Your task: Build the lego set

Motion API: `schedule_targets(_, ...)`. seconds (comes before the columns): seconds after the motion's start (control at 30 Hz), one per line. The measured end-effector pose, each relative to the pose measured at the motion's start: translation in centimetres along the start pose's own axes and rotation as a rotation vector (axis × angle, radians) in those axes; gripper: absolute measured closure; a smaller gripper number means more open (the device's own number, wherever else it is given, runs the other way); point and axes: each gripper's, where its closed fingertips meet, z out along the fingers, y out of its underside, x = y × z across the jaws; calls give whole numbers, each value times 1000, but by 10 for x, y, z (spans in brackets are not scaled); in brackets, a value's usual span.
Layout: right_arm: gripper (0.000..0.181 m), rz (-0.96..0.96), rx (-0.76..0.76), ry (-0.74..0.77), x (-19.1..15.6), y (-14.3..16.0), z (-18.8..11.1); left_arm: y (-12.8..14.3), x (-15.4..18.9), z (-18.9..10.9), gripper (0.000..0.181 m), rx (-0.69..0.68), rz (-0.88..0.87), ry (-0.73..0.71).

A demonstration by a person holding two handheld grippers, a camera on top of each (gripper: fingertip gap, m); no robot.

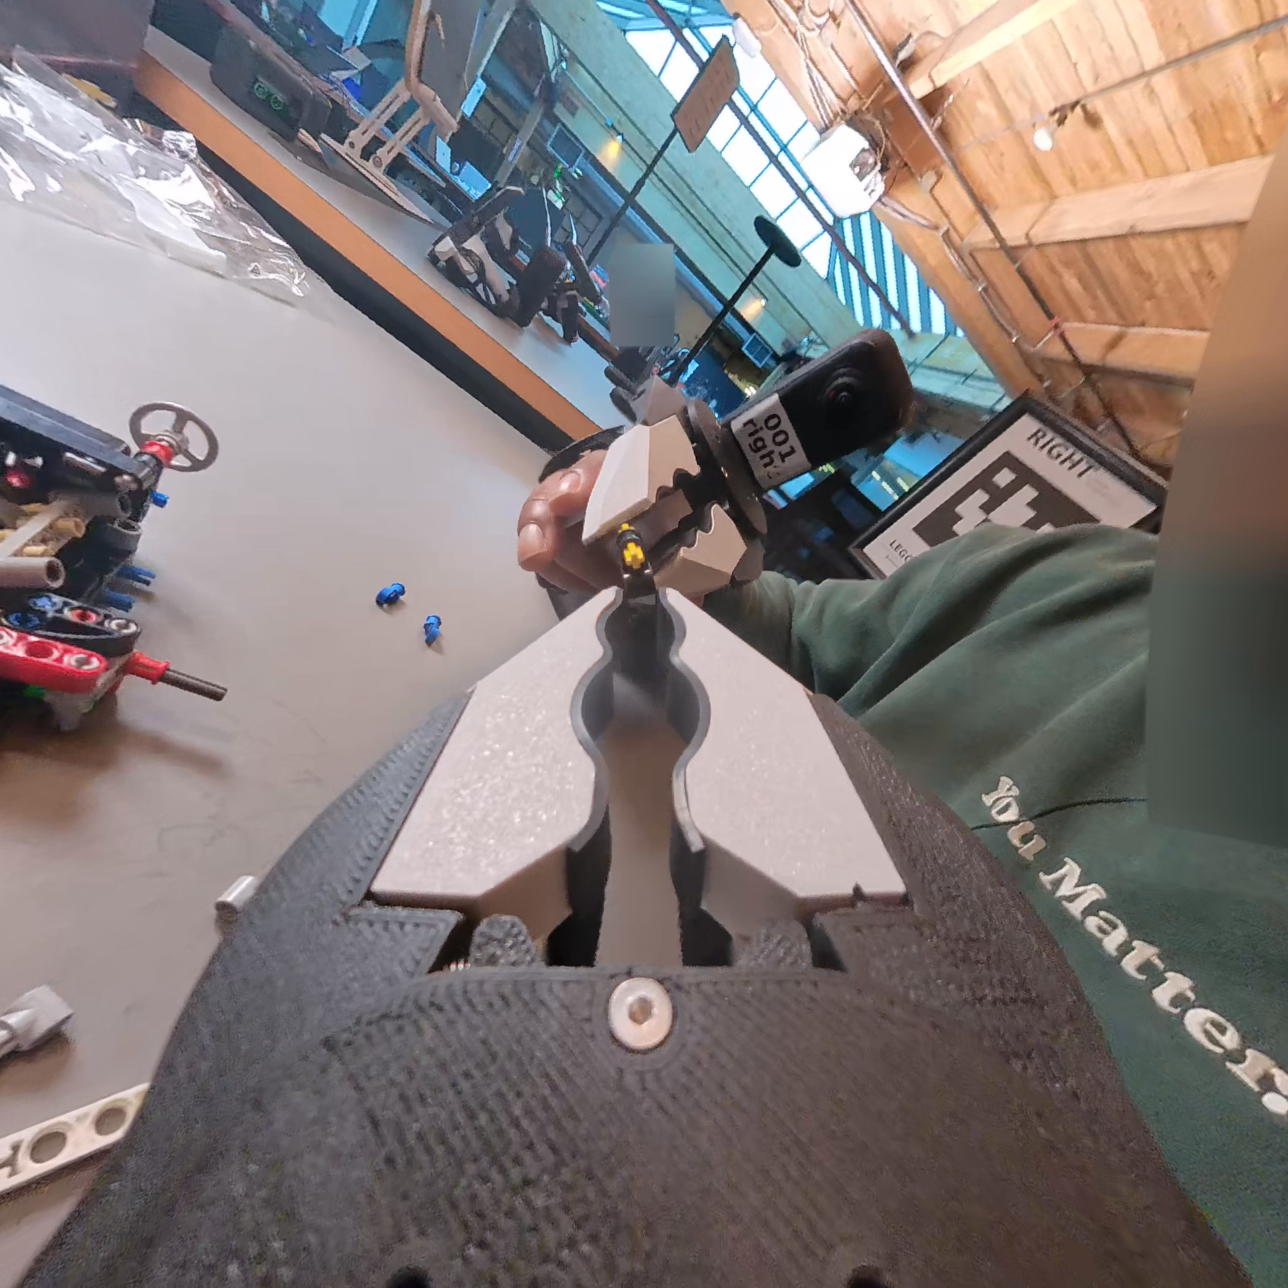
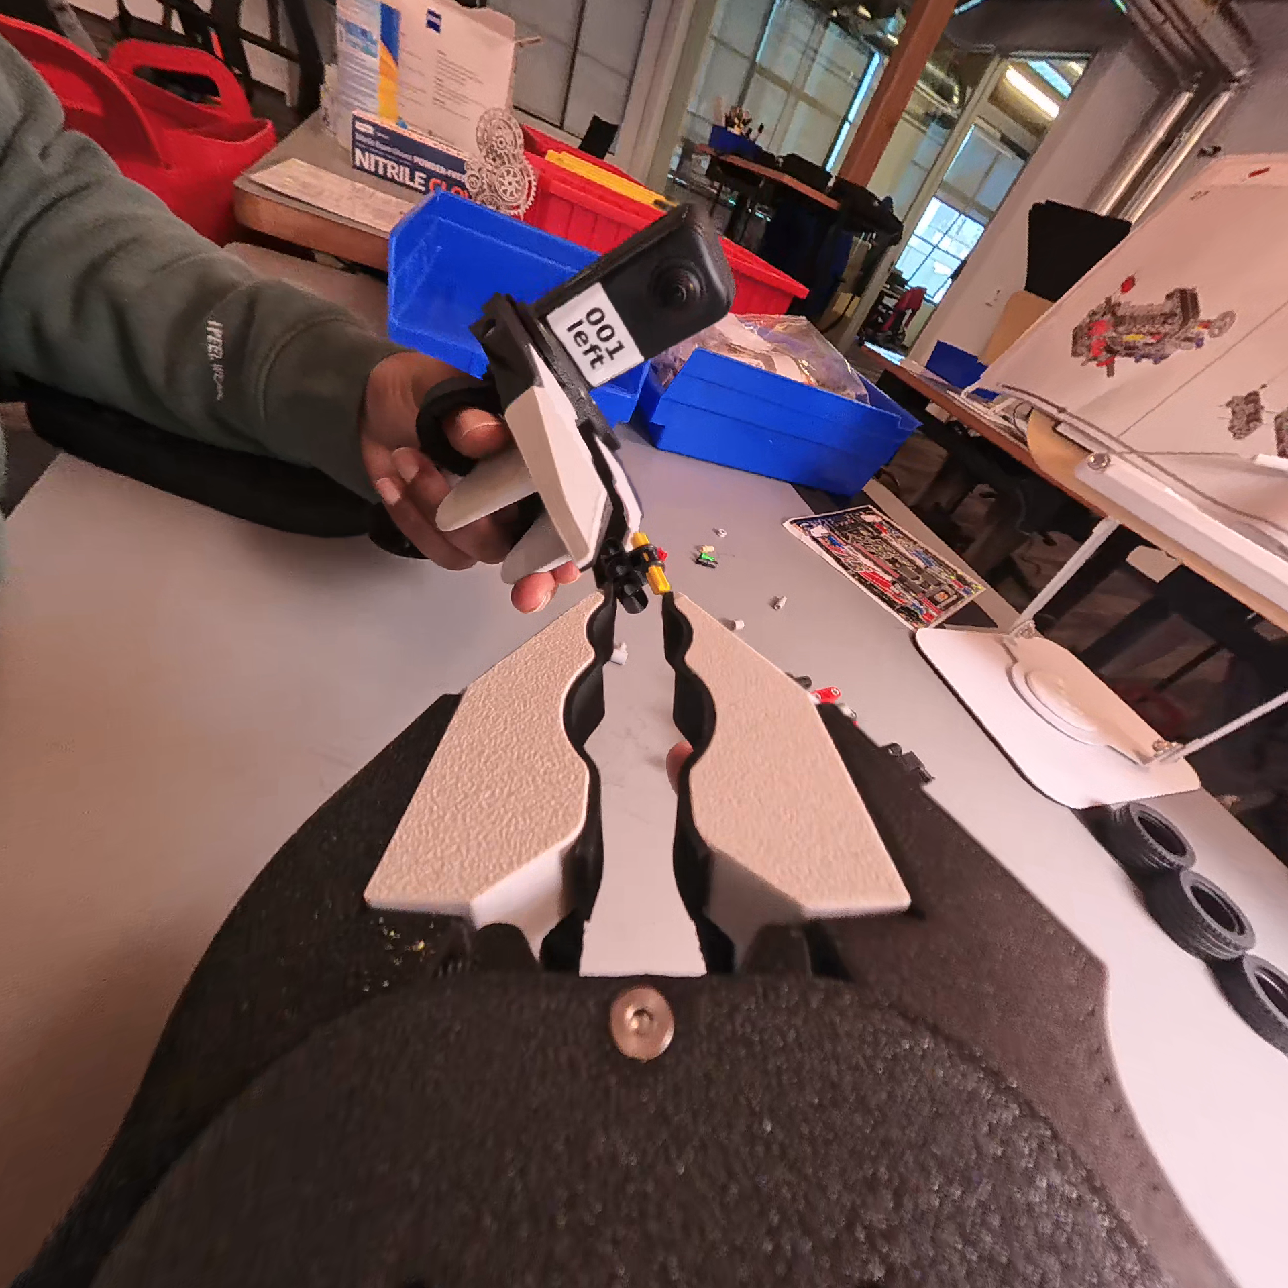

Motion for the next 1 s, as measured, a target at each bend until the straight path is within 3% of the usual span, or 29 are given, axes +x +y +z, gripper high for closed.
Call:
schedule_targets(0.4, 170, -20, -63, 82, 7, 4, 4, -8, -9, -1, 176, 90, -126, -10)
schedule_targets(0.77, 164, 2, -32, 146, 18, 2, 3, -18, -13, -6, 177, 179, -302, 23)
schedule_targets(1.0, 160, -26, 21, 125, 13, -6, 2, -20, -11, -7, 177, 180, -266, 12)
